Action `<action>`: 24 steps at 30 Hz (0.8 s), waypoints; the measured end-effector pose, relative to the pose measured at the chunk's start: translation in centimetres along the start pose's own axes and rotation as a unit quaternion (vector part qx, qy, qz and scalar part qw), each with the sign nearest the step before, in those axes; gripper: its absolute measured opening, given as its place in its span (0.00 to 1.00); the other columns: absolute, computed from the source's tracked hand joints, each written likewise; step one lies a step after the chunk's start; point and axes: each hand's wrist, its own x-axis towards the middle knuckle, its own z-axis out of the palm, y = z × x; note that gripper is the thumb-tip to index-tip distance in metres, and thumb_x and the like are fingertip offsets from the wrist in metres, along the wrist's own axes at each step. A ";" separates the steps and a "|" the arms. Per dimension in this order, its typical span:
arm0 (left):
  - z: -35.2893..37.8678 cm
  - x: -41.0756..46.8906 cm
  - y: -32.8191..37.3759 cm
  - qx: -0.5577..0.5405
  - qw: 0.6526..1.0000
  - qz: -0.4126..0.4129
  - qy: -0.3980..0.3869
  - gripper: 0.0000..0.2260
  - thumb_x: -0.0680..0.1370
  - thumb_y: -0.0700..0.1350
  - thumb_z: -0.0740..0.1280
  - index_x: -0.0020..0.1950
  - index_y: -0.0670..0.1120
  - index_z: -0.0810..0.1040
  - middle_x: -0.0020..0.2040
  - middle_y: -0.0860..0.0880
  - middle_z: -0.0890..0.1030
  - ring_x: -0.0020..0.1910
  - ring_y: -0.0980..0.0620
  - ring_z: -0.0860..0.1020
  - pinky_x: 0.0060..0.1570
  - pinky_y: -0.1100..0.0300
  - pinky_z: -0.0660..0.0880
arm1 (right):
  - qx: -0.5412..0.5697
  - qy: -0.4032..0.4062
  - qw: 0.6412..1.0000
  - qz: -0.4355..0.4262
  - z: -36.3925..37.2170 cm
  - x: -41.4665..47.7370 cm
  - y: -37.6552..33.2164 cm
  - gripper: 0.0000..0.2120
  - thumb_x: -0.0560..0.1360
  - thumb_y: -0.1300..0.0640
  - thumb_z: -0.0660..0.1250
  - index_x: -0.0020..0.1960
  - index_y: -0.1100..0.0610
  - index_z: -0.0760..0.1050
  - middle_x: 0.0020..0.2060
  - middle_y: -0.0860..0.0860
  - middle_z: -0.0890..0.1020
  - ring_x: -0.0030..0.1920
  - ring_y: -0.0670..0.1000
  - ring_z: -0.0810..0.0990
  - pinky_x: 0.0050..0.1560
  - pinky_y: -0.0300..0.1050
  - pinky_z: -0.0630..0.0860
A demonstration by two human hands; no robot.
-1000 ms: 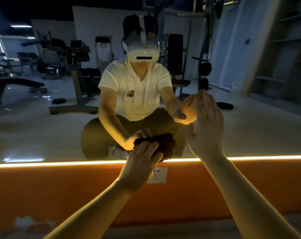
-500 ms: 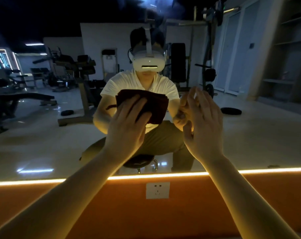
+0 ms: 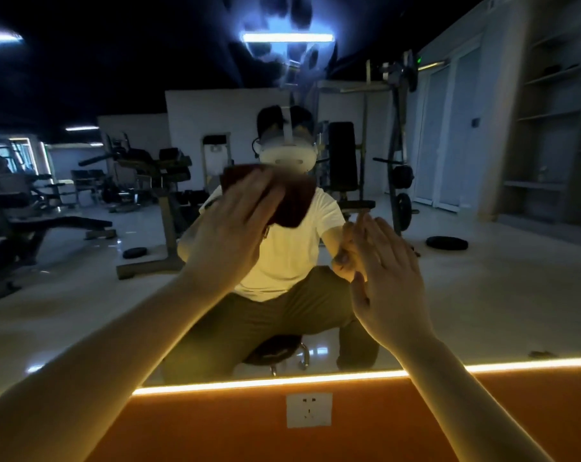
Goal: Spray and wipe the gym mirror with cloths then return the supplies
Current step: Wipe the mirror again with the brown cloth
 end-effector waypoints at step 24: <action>0.6 7.7 -0.3 0.066 0.992 0.098 0.040 0.31 0.74 0.33 0.69 0.78 0.42 0.70 0.76 0.34 0.71 0.77 0.35 0.67 0.76 0.38 0.59 | -0.002 0.044 0.999 0.023 -5.3 13.6 -0.5 0.31 0.80 0.47 0.50 0.81 0.58 0.62 0.81 0.56 0.62 0.80 0.59 0.59 0.78 0.63 0.61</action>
